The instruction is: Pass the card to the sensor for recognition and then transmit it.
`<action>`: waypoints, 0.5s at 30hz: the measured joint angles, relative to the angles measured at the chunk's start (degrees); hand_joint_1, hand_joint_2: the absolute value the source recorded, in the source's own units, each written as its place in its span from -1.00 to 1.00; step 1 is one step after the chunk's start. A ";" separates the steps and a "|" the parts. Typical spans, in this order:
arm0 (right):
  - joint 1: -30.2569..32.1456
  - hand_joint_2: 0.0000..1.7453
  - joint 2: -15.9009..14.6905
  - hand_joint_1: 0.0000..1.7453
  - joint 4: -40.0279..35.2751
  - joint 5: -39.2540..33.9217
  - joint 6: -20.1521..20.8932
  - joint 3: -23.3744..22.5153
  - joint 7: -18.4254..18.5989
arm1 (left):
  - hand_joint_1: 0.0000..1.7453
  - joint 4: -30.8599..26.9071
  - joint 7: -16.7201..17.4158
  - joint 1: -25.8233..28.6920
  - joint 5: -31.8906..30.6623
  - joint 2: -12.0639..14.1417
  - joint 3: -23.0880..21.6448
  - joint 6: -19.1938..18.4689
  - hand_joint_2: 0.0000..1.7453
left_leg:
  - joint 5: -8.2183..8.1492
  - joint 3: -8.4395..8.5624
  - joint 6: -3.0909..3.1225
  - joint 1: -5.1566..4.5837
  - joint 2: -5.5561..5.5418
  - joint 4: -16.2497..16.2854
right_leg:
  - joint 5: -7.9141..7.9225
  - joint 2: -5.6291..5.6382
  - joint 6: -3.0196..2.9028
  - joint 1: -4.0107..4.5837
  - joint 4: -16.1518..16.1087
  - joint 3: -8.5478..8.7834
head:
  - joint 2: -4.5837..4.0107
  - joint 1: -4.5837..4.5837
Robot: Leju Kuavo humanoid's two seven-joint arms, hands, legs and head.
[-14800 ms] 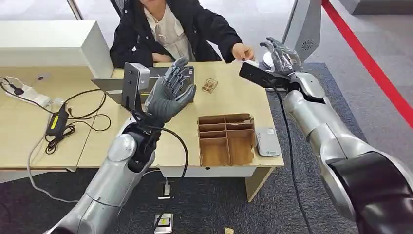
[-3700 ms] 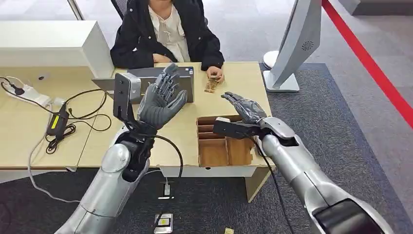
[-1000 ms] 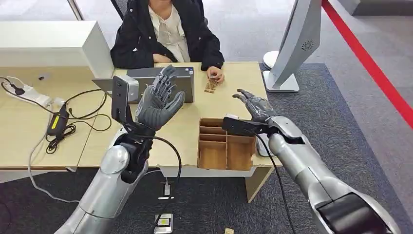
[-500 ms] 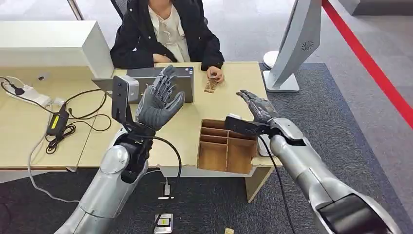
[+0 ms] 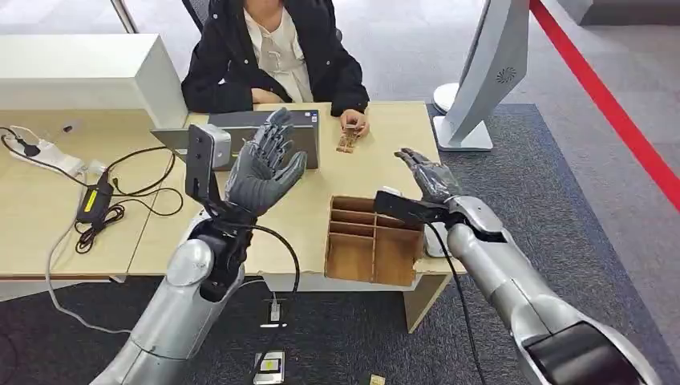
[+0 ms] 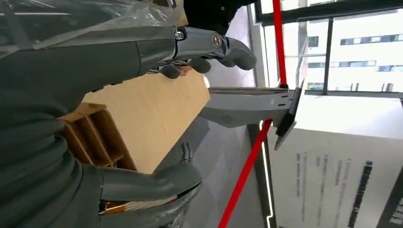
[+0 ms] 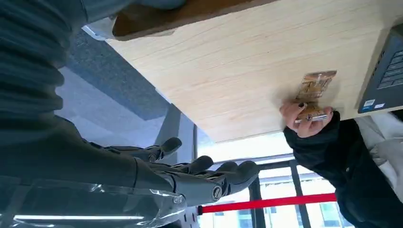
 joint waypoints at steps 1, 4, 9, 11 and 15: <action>0.13 1.00 -0.02 -1.00 0.00 -0.05 -0.16 -0.02 0.02 | -1.00 0.00 0.00 0.00 0.02 0.00 -0.04 -0.02 1.00 | 0.00 0.00 0.00 0.00 0.00 0.00 | 0.00 0.00 0.00 0.00 0.00 0.00 | 0.00 0.00; 0.87 1.00 -0.26 -1.00 -0.61 -0.52 -1.66 -0.44 0.04 | -1.00 0.00 0.18 0.01 0.07 0.00 -0.17 -0.33 1.00 | 0.00 0.00 0.00 0.00 0.00 0.00 | 0.00 0.00 0.00 0.00 0.00 0.00 | 0.00 0.00; 1.74 1.00 -0.55 -1.00 -2.16 -3.97 -8.24 -1.68 -4.00 | -1.00 0.00 0.18 0.02 0.07 0.00 -0.22 -0.33 1.00 | 0.00 -0.01 0.00 -0.01 0.00 0.00 | 0.00 0.00 0.00 -0.01 0.00 0.00 | 0.00 0.00; 1.72 1.00 -0.55 -1.00 -3.19 -5.51 -9.82 -2.49 -5.53 | -1.00 0.00 0.13 0.01 0.09 0.00 -0.22 -0.22 1.00 | 0.00 0.00 0.00 -0.01 0.00 0.00 | 0.00 0.01 0.00 0.00 0.00 0.00 | 0.00 0.02; 1.74 1.00 -0.57 -1.00 -5.44 -6.47 -10.06 -3.52 -5.95 | -1.00 0.02 -0.28 0.01 0.26 -0.15 -0.26 -0.20 1.00 | 0.00 0.00 0.00 0.00 0.01 0.00 | 0.00 0.01 0.00 0.00 0.00 0.00 | 0.00 0.00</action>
